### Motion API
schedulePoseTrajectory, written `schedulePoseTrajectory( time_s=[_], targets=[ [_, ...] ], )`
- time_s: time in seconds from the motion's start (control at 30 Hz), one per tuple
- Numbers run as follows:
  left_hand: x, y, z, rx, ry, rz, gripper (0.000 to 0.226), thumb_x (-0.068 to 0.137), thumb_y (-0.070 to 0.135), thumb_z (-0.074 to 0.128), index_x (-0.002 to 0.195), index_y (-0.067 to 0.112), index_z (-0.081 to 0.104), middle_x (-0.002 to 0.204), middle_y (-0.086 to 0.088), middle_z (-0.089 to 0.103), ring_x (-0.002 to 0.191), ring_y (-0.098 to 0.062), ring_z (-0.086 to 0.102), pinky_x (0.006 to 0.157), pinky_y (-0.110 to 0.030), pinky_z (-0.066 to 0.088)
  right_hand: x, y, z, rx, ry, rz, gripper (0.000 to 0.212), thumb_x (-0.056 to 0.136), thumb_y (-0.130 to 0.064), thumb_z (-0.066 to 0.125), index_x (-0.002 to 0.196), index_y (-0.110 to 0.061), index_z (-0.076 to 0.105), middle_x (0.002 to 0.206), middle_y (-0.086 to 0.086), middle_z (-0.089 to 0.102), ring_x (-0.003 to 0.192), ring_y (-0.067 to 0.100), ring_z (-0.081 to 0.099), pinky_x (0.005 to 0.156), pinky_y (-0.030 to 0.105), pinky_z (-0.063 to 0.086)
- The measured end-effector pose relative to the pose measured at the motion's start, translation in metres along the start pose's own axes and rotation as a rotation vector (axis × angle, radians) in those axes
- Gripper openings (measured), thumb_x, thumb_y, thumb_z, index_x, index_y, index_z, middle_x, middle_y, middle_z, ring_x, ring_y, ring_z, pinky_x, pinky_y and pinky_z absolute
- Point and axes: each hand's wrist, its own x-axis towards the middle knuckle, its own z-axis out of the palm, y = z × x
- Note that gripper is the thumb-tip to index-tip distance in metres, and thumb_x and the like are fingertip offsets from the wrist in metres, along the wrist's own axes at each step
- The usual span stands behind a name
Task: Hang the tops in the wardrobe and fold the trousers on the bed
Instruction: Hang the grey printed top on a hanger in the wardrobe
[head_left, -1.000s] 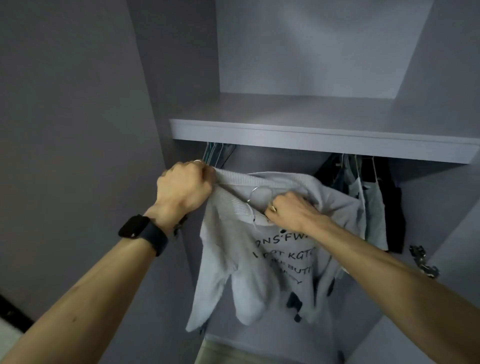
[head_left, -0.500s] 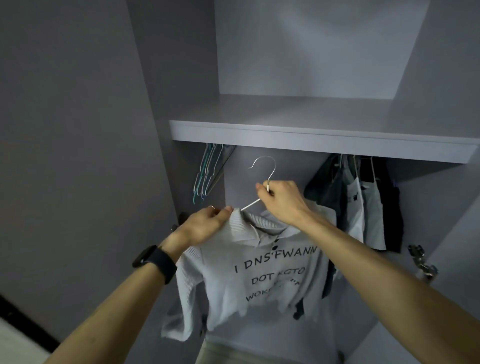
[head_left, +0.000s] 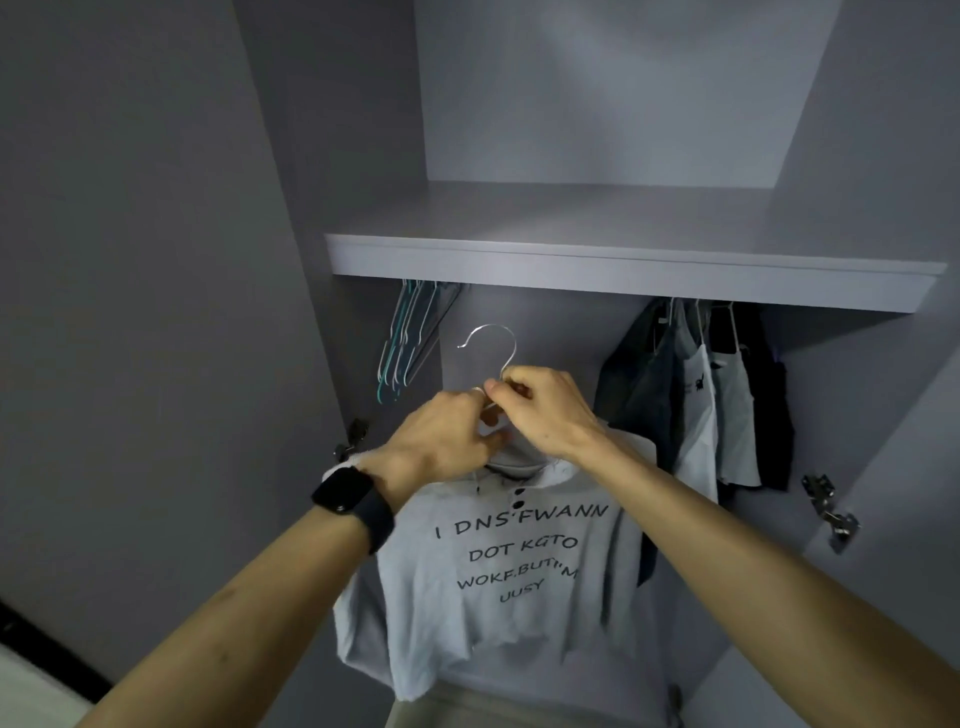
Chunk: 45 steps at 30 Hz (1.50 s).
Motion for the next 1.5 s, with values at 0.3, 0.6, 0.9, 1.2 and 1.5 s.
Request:
schedulePoseTrajectory(
  time_s=[0.3,0.6,0.9,1.2,1.5],
  targets=[
    [0.001,-0.012,0.004,-0.21,0.045,-0.081,0.021,0.101,0.031,0.056,0.083,0.029,0.068,0.077,0.006,0.072,0.066,-0.015,0.063,0.059,-0.026,0.049,-0.037,0.076,-0.03,-0.036,-0.175,0.394,0.052,0.098,-0.06,0.048,0.067,-0.019,0.051,0.065,-0.004,0.05,0.067,0.014,0.051,0.064,0.031,0.038],
    [0.003,-0.027,0.022,-0.032,-0.092,-0.191,0.027,0.099,0.05,0.055,0.109,0.032,0.073,0.095,0.004,0.07,0.084,-0.016,0.066,0.075,-0.031,0.054,-0.037,0.097,-0.023,0.459,0.476,0.587,0.043,0.105,-0.043,0.043,0.077,-0.015,0.058,0.076,-0.002,0.061,0.072,0.013,0.057,0.071,0.033,0.046],
    [0.005,-0.022,0.005,-0.254,-0.037,-0.117,0.027,0.1,0.043,0.058,0.081,0.034,0.074,0.088,0.016,0.071,0.086,0.003,0.061,0.074,-0.013,0.04,-0.031,0.105,-0.036,-0.22,0.255,0.423,0.011,0.098,-0.039,0.056,0.097,-0.029,0.06,0.094,-0.005,0.067,0.085,0.019,0.061,0.071,0.03,0.045],
    [0.008,-0.027,-0.008,-0.186,-0.039,-0.09,0.027,0.1,0.04,0.058,0.082,0.029,0.074,0.064,0.029,0.063,0.067,0.016,0.056,0.06,-0.006,0.037,-0.044,0.095,-0.017,-0.031,-0.104,0.125,0.044,0.099,-0.041,0.06,0.059,-0.024,0.056,0.051,-0.011,0.049,0.052,0.004,0.045,0.057,0.021,0.037],
    [0.008,-0.043,-0.015,-0.084,-0.071,-0.15,0.024,0.099,0.043,0.059,0.085,0.031,0.074,0.089,0.006,0.069,0.085,-0.01,0.062,0.071,-0.022,0.045,-0.04,0.065,-0.004,0.142,0.267,-0.013,0.034,0.103,-0.028,0.057,0.07,-0.025,0.051,0.066,-0.013,0.049,0.061,0.001,0.047,0.059,0.013,0.036]
  ],
)
